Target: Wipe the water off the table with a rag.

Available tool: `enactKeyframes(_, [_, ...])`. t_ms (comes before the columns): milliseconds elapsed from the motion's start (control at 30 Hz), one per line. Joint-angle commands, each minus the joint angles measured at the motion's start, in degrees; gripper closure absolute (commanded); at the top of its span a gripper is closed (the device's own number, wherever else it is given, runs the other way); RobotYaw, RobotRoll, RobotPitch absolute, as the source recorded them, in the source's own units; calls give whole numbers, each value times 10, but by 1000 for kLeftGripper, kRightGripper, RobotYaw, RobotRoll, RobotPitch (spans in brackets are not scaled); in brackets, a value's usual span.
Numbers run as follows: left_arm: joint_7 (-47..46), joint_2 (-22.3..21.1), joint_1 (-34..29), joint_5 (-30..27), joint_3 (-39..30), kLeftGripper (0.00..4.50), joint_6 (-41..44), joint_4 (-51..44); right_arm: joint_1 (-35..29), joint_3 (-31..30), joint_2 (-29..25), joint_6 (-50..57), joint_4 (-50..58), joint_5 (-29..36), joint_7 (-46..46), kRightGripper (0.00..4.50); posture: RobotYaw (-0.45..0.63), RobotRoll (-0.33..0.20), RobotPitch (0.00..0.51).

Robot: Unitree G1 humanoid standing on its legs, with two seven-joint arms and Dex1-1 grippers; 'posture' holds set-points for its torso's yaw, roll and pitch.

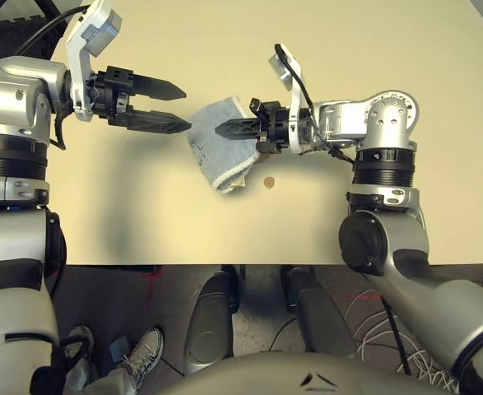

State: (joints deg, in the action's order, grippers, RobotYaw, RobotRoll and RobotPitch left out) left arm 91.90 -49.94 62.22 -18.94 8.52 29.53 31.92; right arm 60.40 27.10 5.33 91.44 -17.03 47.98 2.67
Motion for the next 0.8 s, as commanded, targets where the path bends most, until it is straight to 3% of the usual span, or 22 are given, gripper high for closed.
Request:
enactKeyframes(33, [6,-1,-3,-8,12,0,-7,-7,-20,13,-2,11,30,-9,-29,4491,-73,0,286])
enactKeyframes(267, [6,8,7,-6,19,0,-18,8,-54,14,-18,11,59,-32,-48,4491,-88,0,289])
enactKeyframes(600, [6,20,20,-1,26,0,-39,36,-119,-4,-83,11,108,-39,-40,4491,-105,0,291])
enactKeyframes(800, [6,25,23,-1,27,0,-43,44,-114,10,-132,8,95,-61,-24,4491,-116,0,288])
